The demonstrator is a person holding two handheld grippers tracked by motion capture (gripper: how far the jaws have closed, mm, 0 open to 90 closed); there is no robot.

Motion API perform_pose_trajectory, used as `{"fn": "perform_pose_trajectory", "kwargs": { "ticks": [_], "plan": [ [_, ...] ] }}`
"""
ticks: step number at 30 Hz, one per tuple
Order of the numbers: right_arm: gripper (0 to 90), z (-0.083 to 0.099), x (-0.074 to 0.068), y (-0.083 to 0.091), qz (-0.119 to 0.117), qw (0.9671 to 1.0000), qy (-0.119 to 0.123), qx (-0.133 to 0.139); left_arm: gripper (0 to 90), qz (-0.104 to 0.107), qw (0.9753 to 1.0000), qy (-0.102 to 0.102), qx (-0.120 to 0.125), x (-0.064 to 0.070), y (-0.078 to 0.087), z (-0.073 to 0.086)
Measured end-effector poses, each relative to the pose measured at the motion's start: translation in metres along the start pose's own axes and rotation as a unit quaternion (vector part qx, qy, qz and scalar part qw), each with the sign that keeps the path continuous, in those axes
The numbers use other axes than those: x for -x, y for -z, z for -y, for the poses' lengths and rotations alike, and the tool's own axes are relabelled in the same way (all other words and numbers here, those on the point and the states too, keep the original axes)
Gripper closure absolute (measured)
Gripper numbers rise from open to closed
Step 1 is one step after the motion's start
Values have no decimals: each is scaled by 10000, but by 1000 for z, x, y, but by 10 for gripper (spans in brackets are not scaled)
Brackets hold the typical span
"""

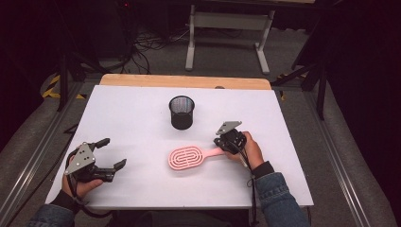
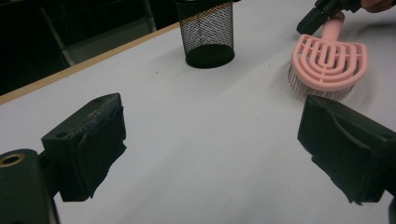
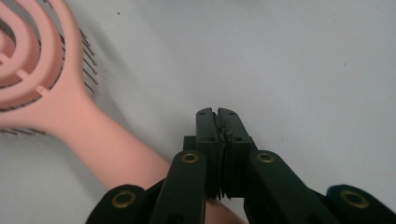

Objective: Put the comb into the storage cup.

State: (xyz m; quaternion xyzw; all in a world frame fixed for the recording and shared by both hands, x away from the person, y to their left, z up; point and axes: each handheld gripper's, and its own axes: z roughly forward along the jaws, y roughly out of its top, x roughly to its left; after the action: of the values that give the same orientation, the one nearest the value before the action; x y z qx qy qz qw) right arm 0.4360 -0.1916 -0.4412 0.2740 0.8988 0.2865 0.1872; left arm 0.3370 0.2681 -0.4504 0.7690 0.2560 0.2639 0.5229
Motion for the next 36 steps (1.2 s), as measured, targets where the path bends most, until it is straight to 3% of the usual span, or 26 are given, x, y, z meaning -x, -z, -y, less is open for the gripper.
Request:
{"fn": "perform_pose_trajectory", "kwargs": {
  "ticks": [10, 17, 36],
  "plan": [
    [885, 20, -4, 13, -105, 9999, -108, -19, 88, 39, 10000, -23, -34, 1, -1, 0],
    [891, 28, -22, 23, -302, 9995, 20, 19, 88, 49, 10000, -11, -27, 1, -1, 0],
    [890, 37, -37, 31, -408, 9991, 63, 77, 88, 90, 10000, -13, -21, 1, 0, -1]
  ]
}}
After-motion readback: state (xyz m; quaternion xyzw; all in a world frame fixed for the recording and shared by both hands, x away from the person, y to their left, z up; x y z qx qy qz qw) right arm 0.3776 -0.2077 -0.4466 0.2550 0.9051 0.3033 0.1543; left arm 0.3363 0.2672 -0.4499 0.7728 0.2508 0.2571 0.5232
